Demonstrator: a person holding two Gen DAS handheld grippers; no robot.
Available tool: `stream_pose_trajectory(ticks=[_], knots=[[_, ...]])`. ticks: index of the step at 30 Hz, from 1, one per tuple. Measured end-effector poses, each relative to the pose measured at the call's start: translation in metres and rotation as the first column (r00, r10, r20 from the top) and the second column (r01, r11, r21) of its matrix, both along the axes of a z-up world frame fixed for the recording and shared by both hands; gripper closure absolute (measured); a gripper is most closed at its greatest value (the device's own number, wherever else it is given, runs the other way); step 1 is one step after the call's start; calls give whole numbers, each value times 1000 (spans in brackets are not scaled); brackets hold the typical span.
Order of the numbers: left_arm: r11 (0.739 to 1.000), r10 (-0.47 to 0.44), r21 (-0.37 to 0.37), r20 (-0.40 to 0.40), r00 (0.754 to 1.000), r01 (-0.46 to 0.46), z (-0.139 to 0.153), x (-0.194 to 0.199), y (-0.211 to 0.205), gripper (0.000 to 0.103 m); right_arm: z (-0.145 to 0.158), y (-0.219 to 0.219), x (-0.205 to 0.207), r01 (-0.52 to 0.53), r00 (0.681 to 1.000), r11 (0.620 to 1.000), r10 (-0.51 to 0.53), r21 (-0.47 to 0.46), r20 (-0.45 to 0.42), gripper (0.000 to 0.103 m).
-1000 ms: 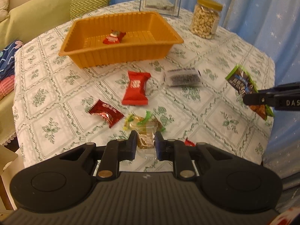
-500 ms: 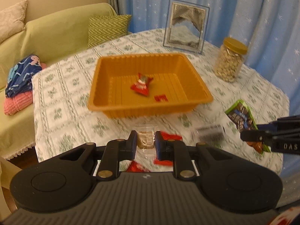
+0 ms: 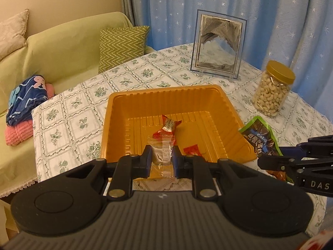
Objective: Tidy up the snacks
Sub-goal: 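Carry the brown candy and the snack bag toward the orange tray with both tools, then open the left tool to drop the brown candy while the right tool releases the snack bag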
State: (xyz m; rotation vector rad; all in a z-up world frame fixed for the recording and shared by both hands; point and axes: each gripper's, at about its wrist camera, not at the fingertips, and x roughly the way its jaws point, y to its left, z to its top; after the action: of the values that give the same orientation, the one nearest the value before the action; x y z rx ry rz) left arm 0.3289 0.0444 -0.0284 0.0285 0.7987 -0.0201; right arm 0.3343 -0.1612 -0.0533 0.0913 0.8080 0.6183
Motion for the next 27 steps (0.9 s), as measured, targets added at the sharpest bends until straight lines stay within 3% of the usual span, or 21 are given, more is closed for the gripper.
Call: stream_pose_trajectory(ticks=[27], knots=[[1000,-6,-28,-152,988,2,-61,81,18,85,-22,20,71,66,997,997,-67,-41,-37,79]])
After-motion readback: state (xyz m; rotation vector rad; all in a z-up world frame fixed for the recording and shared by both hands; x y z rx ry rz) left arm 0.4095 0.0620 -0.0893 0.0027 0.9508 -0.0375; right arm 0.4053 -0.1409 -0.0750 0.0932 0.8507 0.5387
